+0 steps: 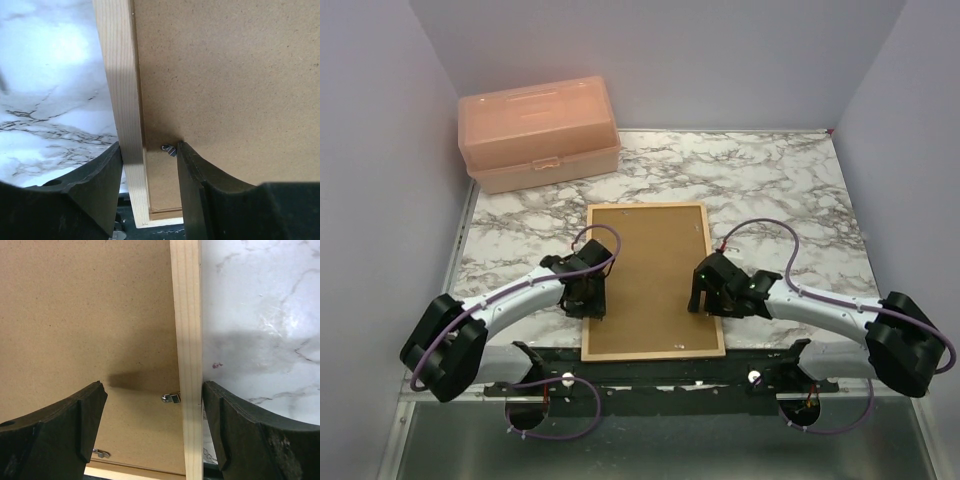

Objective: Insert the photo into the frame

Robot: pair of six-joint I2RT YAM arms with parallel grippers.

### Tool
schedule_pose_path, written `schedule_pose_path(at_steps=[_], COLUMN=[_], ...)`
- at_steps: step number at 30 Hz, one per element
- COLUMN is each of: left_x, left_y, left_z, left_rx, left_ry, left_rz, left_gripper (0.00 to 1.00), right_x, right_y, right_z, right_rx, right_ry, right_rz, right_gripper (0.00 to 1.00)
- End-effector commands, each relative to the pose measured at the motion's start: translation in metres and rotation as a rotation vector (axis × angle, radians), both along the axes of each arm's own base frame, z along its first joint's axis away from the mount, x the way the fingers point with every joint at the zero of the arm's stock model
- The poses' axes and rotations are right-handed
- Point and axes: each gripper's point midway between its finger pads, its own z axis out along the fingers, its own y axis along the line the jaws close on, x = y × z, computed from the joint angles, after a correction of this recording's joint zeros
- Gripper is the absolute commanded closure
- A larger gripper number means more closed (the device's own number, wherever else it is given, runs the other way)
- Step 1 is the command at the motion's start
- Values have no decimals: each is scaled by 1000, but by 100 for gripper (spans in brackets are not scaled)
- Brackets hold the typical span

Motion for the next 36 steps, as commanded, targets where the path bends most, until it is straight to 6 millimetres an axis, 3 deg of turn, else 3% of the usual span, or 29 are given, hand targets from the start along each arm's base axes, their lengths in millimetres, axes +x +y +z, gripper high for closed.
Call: schedule_pose_path(at_steps=[1, 3, 7, 14, 21, 30, 36], left_x=[7, 11, 10, 4, 4, 2, 2], left_y=[-44, -57, -77, -70, -67, -61, -59], left_z=[2, 6, 9, 1, -7, -13, -12], left_rx=[-60, -47, -29, 16, 37, 65, 55], left_ry=[-14, -31, -22, -4, -1, 7, -6], left_rz=[-79, -107, -148, -114, -99, -115, -121], left_gripper=[58, 57, 46, 41, 61, 97, 100], right_x=[-19, -22, -27, -33, -34, -34, -32], right_y=[-7, -10, -16, -26, -22, -21, -19], right_z=[-6, -3, 0, -7, -13, -14, -13], right_rx=[27, 41, 59, 34, 39, 38, 38], right_ry=[58, 56, 44, 57, 71, 75, 71], right_rz=[-26, -36, -51, -56, -40, -35, -34], right_gripper=[15, 15, 15, 15, 15, 15, 15])
